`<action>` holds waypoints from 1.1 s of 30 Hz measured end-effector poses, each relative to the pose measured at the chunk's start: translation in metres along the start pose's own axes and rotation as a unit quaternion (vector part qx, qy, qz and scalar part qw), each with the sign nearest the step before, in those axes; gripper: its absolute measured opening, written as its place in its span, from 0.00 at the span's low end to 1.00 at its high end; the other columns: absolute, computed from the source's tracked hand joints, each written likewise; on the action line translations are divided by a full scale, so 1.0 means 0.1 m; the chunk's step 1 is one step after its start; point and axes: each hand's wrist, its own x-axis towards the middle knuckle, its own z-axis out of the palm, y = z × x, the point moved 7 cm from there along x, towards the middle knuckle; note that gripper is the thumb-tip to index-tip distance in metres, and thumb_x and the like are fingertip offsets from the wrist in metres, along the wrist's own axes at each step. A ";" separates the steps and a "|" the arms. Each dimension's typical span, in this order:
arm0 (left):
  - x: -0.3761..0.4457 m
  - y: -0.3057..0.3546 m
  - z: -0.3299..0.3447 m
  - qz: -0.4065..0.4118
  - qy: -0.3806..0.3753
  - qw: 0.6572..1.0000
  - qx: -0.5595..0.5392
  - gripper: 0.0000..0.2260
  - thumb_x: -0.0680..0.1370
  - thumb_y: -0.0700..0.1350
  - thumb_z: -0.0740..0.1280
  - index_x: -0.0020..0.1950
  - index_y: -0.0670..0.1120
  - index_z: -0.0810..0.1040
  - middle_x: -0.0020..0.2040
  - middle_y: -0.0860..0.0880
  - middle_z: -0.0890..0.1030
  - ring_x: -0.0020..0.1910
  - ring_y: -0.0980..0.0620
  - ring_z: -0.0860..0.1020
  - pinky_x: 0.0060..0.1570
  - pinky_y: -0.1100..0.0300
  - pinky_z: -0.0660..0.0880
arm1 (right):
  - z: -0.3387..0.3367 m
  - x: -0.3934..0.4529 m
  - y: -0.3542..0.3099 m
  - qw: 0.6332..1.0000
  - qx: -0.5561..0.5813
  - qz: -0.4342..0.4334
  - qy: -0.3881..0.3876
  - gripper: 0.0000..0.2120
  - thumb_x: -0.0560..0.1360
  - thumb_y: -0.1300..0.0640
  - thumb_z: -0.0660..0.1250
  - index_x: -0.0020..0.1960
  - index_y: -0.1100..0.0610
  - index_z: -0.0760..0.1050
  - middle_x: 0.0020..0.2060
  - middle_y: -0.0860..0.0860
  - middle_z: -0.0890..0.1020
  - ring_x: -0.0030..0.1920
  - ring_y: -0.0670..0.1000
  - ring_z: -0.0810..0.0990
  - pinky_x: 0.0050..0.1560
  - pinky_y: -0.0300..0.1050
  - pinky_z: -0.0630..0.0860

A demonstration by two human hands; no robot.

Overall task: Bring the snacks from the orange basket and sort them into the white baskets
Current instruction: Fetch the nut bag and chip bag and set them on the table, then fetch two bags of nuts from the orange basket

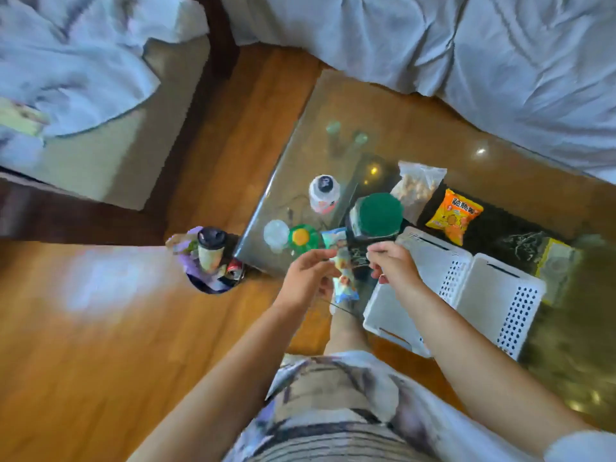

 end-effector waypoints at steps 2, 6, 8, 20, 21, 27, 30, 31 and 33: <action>-0.33 -0.27 -0.59 0.005 0.040 0.999 -0.013 0.09 0.77 0.36 0.60 0.46 0.48 0.76 0.26 0.54 0.76 0.20 0.61 0.68 0.25 0.67 0.65 | 0.43 -0.32 -0.04 0.999 -0.036 -0.008 -0.021 0.03 0.76 0.64 0.62 0.49 0.59 0.72 0.28 0.52 0.72 0.21 0.44 0.69 0.18 0.30 0.63; -1.03 -1.07 -1.82 -0.001 0.152 0.987 -0.053 0.07 0.78 0.36 0.60 0.44 0.46 0.76 0.28 0.50 0.72 0.22 0.58 0.67 0.19 0.70 0.63 | 1.35 -0.92 -0.08 0.988 -0.128 -0.042 -0.073 0.02 0.75 0.63 0.61 0.47 0.59 0.72 0.28 0.52 0.71 0.24 0.48 0.67 0.19 0.33 0.61; -1.38 -1.60 -2.39 -0.026 0.215 0.972 -0.095 0.06 0.78 0.36 0.60 0.46 0.43 0.75 0.25 0.50 0.71 0.25 0.53 0.67 0.17 0.70 0.60 | 1.79 -1.20 -0.07 0.979 -0.165 -0.060 -0.102 0.03 0.75 0.62 0.62 0.44 0.57 0.73 0.28 0.51 0.72 0.25 0.48 0.67 0.21 0.35 0.62; -2.90 -4.45 -3.62 -0.209 0.391 0.780 -0.443 0.06 0.78 0.44 0.64 0.50 0.42 0.75 0.33 0.47 0.74 0.26 0.53 0.69 0.20 0.67 0.66 | 3.87 -2.14 0.19 0.915 -0.357 -0.042 -0.182 0.04 0.77 0.62 0.60 0.44 0.56 0.70 0.31 0.53 0.73 0.27 0.49 0.69 0.25 0.37 0.64; -2.94 -4.56 -3.63 -0.217 0.392 0.761 -0.468 0.06 0.78 0.44 0.64 0.51 0.42 0.76 0.34 0.47 0.76 0.29 0.52 0.70 0.24 0.63 0.67 | 4.02 -2.15 0.22 0.910 -0.372 -0.030 -0.182 0.05 0.77 0.62 0.59 0.43 0.56 0.70 0.30 0.54 0.71 0.27 0.49 0.67 0.23 0.36 0.62; -3.00 -4.74 -4.08 -0.199 0.397 0.678 -0.585 0.04 0.78 0.44 0.64 0.49 0.44 0.76 0.36 0.47 0.78 0.30 0.53 0.71 0.29 0.61 0.69 | 5.05 -2.13 0.34 0.867 -0.456 0.032 -0.199 0.14 0.78 0.62 0.54 0.34 0.56 0.65 0.27 0.50 0.63 0.20 0.46 0.61 0.19 0.32 0.54; -3.03 -4.64 -4.56 -0.181 0.402 0.649 -0.620 0.03 0.78 0.44 0.64 0.47 0.45 0.75 0.36 0.47 0.78 0.30 0.53 0.70 0.31 0.62 0.69 | 5.75 -2.21 0.28 0.837 -0.501 0.022 -0.218 0.14 0.77 0.63 0.53 0.33 0.55 0.62 0.23 0.51 0.66 0.17 0.46 0.65 0.19 0.34 0.58; -3.07 -4.61 -4.72 -0.179 0.410 0.637 -0.628 0.03 0.78 0.44 0.64 0.48 0.44 0.75 0.37 0.47 0.77 0.31 0.53 0.70 0.32 0.62 0.69 | 6.00 -2.29 0.26 0.827 -0.516 0.018 -0.224 0.13 0.77 0.63 0.53 0.35 0.56 0.64 0.24 0.54 0.68 0.17 0.48 0.69 0.19 0.34 0.63; -3.17 -4.55 -5.05 -0.163 0.423 0.617 -0.644 0.04 0.79 0.43 0.63 0.52 0.45 0.75 0.37 0.48 0.77 0.31 0.54 0.71 0.32 0.63 0.70 | 6.50 -2.45 0.23 0.803 -0.551 -0.016 -0.226 0.07 0.77 0.63 0.56 0.42 0.57 0.70 0.42 0.65 0.80 0.39 0.61 0.84 0.41 0.49 0.81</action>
